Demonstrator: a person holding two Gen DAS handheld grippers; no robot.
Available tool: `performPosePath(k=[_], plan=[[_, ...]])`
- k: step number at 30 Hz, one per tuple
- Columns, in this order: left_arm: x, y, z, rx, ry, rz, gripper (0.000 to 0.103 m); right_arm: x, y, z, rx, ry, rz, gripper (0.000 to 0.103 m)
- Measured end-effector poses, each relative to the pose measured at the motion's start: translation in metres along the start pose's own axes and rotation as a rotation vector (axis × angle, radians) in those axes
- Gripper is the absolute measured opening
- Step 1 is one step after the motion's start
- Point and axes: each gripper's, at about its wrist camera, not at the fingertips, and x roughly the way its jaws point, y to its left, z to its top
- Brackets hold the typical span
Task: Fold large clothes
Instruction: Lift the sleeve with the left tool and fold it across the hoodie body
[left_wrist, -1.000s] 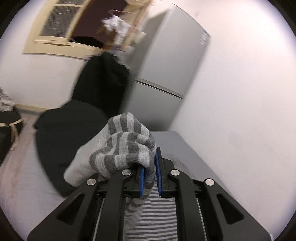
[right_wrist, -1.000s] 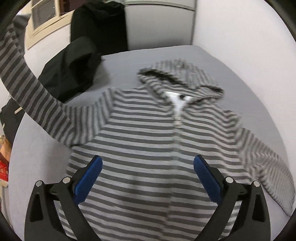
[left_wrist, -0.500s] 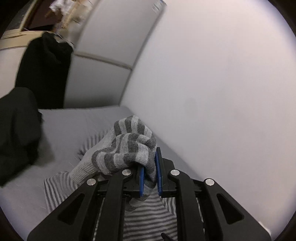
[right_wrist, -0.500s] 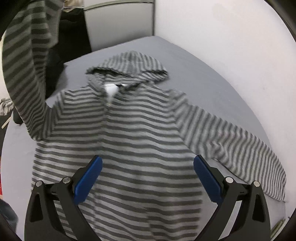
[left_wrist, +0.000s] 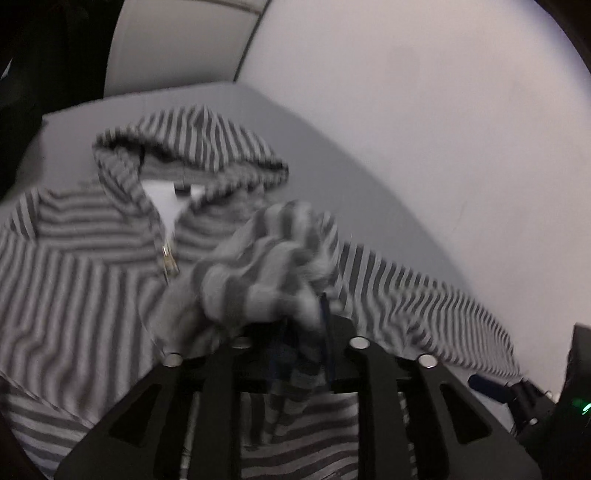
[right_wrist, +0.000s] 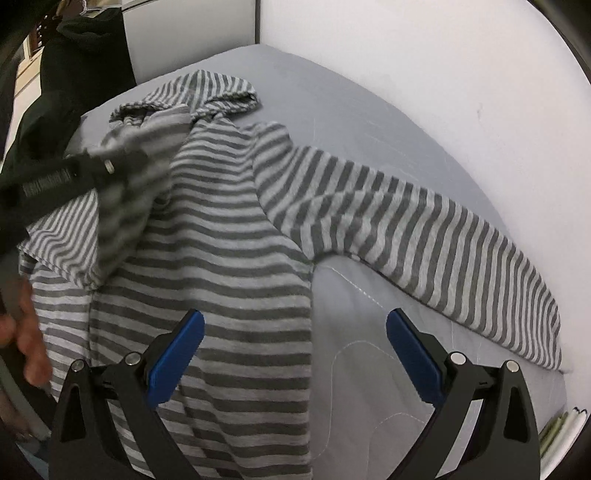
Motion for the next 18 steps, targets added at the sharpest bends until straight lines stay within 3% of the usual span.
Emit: performPosePath(k=[1,4,6,8,10,18], plan=[[0.002,0.001,-0.005,0.001,0.005,0.003,0.039,0.001,-0.001,0.000,0.003,0.000,0.002,0.097],[0.003,-0.001,-0.013,0.027,-0.004,0.038,0.044,0.002,-0.002,-0.003,0.014,-0.007,0.006,0.097],[-0.001,0.001,-0.012,0.019,-0.007,0.042,0.057,0.002,-0.002,-0.004,0.011,-0.006,0.004,0.097],[-0.009,0.005,-0.008,0.007,-0.023,0.047,0.085,0.000,-0.001,-0.005,0.001,-0.006,-0.005,0.097],[-0.020,0.011,-0.004,-0.004,-0.043,0.047,0.095,-0.002,-0.002,-0.004,0.000,-0.005,-0.011,0.097],[-0.050,0.068,0.009,-0.023,-0.047,0.262,0.097,-0.011,-0.008,0.004,0.054,-0.035,0.043,0.097]])
